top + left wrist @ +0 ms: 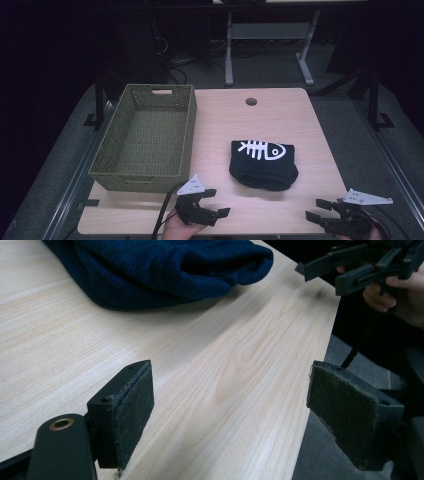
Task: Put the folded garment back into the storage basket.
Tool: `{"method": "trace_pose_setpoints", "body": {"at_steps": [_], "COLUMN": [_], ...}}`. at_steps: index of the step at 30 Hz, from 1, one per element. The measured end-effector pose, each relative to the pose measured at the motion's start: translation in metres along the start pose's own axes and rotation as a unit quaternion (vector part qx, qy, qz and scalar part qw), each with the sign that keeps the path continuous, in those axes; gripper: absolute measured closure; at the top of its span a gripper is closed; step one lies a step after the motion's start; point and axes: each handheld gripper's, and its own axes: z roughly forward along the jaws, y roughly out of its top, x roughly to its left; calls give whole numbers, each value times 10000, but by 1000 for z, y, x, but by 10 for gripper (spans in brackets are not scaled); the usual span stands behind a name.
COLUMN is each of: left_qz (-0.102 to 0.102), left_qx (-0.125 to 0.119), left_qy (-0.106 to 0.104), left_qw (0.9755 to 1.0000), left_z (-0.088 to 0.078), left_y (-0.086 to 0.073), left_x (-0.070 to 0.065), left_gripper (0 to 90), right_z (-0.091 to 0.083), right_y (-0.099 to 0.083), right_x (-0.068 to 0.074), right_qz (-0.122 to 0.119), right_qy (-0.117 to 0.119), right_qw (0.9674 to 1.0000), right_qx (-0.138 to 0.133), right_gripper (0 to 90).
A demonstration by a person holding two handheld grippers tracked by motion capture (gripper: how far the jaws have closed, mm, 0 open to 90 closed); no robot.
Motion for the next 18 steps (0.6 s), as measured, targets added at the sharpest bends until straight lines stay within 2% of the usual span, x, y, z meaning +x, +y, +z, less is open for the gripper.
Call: {"method": "trace_pose_setpoints", "body": {"at_steps": [2, 5, 13, 18], "left_qz": [-36, -68, -298, -300], "left_qx": [25, 110, -78, -130], "left_qy": [71, 52, 101, 224], "left_qw": [10000, 9999, 9995, 9992], "left_z": [2, 6, 15, 22], "left_y": [2, 6, 21, 28], "left_x": [1, 4, 12, 15], "left_gripper": [188, 190, 190, 188], "right_z": [2, 4, 6, 10], "right_y": [5, 12, 31, 40], "right_x": [-2, -4, -7, -10], "right_qz": [-79, -55, -165, -120], "right_qy": [-36, -19, -23, -19], "right_qw": [10000, 10000, 9999, 9999], "right_qx": [7, 19, -20, -56], "right_gripper": [259, 258, 255, 255]}}
